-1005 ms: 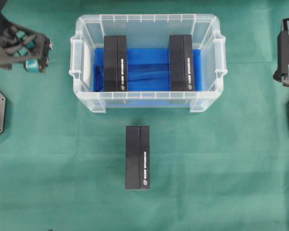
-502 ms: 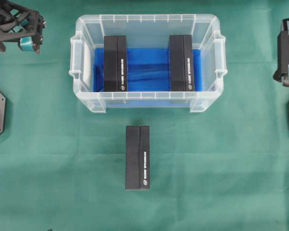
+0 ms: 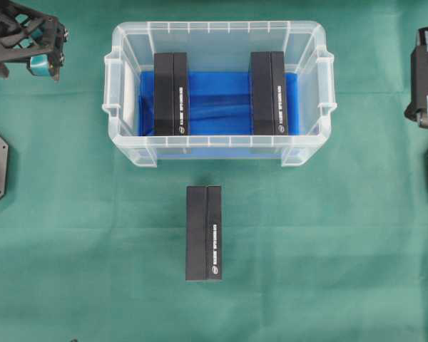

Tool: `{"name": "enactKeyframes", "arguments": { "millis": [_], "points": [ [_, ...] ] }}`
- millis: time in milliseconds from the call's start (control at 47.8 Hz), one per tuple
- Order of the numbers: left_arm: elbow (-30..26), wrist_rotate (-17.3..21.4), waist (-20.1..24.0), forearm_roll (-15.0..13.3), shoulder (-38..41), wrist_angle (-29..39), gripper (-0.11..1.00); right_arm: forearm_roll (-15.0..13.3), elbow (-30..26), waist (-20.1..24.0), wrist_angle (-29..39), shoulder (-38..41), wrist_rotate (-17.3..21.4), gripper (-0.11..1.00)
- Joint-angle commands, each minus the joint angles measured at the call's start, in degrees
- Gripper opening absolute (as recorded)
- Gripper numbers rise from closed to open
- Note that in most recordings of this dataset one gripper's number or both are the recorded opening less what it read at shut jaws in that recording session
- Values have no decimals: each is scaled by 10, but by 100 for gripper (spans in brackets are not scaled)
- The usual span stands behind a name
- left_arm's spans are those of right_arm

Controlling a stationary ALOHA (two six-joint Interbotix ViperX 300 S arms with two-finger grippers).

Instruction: Take the box out of the case with the left arm.

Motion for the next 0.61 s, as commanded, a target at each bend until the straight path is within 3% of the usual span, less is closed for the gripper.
{"name": "enactKeyframes", "arguments": {
  "millis": [0,586],
  "points": [
    [-14,-1,0,-1,-2,-1,93,-2,-4,0,-2,-1,1,3],
    [-52,-18,-30,-1,52,-26,93,-2,-4,0,-2,-1,1,3]
  ]
}}
